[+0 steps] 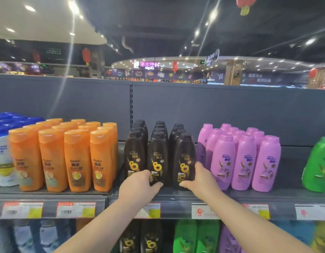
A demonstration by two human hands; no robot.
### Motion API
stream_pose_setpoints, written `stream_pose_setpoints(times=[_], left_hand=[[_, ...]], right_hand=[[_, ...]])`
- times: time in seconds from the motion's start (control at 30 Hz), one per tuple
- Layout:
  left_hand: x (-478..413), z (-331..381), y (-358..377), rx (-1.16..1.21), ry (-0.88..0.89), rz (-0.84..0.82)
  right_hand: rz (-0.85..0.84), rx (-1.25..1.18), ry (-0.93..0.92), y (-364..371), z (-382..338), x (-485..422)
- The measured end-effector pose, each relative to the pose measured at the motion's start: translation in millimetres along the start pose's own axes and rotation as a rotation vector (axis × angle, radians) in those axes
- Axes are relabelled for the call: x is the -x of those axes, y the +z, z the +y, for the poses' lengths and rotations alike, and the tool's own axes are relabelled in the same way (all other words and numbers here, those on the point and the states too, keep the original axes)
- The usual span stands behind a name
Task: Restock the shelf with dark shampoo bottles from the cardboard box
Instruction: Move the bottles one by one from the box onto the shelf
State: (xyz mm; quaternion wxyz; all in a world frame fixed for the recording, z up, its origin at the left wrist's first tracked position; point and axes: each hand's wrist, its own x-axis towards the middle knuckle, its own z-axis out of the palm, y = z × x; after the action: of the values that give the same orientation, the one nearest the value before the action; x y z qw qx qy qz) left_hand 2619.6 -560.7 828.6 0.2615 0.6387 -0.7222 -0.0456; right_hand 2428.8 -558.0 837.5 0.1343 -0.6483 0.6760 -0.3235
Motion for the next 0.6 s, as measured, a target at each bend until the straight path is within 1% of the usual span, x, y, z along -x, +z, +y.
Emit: stream_pose_setpoints(times=[0.13,0.37,0.6], left_hand=[[-4.0,-1.3,0.4,0.006,0.004,0.004],[-4.8,-2.6,2.3,-0.014,0.0,0.031],[-4.8,2.3,3.3,-0.081,0.0,0.068]], right_hand=[[-0.018,0.02,0.018,0.6,-0.8,-4.2],[-0.058,0.012,-0.006,-0.8,4.0,-6.6],[-0.109,0.048,-0.031,-6.5,4.9,-10.9]])
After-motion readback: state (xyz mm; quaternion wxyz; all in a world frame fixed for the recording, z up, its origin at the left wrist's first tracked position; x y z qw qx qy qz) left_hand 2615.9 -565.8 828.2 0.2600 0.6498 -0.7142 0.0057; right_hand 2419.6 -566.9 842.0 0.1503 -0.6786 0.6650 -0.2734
